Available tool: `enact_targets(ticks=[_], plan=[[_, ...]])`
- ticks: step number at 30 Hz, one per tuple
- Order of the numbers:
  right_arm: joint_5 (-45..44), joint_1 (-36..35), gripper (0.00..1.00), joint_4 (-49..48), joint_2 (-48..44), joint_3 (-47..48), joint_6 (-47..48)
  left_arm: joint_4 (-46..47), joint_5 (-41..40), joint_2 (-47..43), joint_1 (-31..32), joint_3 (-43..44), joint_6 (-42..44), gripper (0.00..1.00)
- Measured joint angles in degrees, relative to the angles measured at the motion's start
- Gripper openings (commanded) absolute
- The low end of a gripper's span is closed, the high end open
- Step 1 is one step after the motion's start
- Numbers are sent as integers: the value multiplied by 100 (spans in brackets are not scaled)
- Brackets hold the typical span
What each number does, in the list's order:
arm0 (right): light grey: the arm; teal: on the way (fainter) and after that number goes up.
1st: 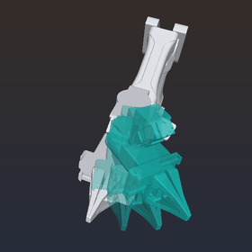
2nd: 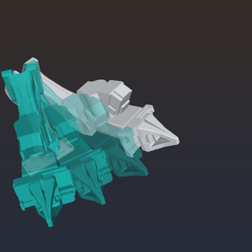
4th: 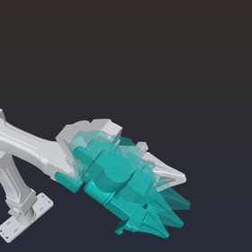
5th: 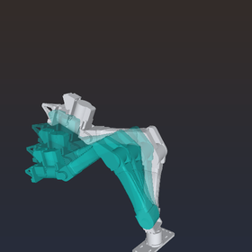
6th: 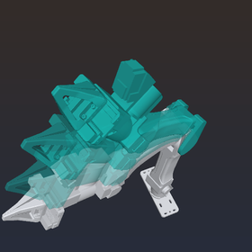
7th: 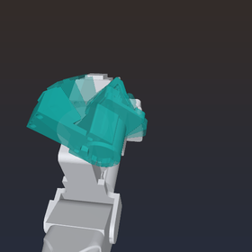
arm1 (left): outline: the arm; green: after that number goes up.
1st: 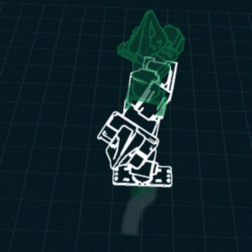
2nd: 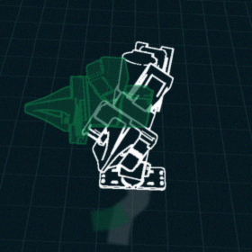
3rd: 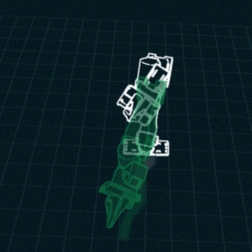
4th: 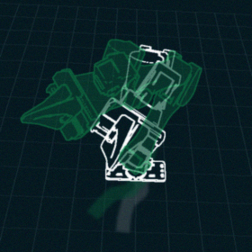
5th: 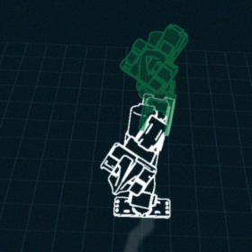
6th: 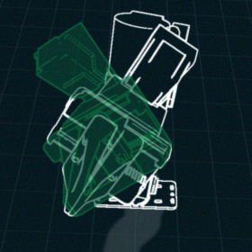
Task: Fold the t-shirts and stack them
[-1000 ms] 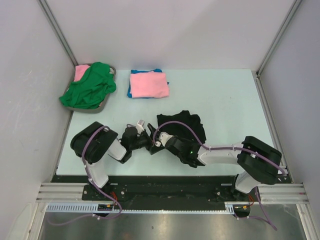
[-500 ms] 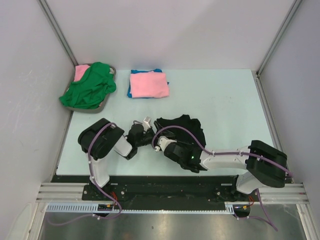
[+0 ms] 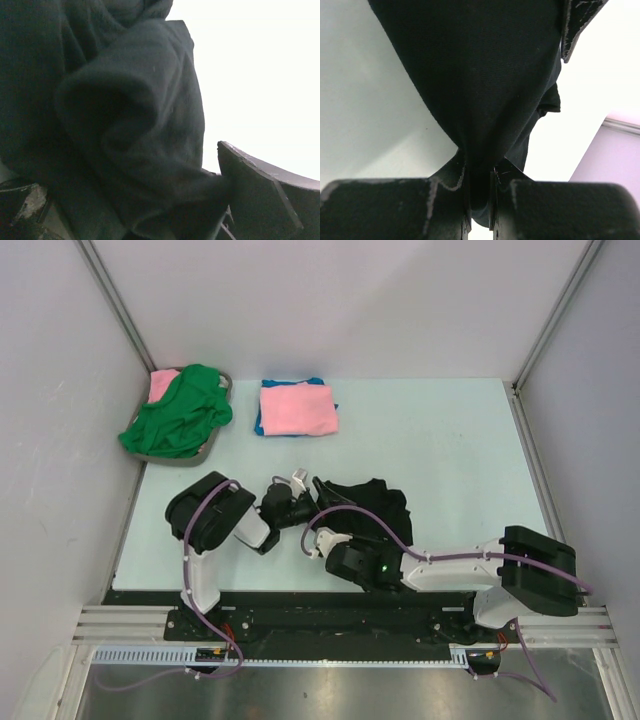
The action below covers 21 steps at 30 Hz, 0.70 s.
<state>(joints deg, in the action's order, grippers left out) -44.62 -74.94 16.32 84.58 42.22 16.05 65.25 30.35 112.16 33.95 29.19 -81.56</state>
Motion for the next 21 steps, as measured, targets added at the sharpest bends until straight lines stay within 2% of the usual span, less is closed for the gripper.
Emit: enact_targets(ticks=[10, 13, 14, 15, 18, 19, 20, 21], plan=[[-105, -345, 0, 321, -127, 0, -240, -101, 133, 247, -46, 411, 20, 100], [-129, -402, 0, 374, -127, 0, -275, -223, 234, 295, -68, 535, 72, 78], [-133, -415, 0, 391, -127, 0, -286, -304, 264, 332, -74, 588, 114, 60], [-136, -428, 0, 413, -129, 0, -302, -348, 286, 374, -85, 625, 144, 52], [-146, -450, 0, 442, -129, 0, -332, -636, 354, 544, -136, 678, 225, 20], [-144, -452, 0, 444, -129, 0, -345, -682, 391, 599, -151, 682, 219, 5], [-144, -457, 0, 444, -129, 0, -361, -702, 479, 660, -175, 699, 275, 0], [-144, -459, 0, 446, -129, 0, -372, -728, 546, 664, -197, 713, 260, 0]])
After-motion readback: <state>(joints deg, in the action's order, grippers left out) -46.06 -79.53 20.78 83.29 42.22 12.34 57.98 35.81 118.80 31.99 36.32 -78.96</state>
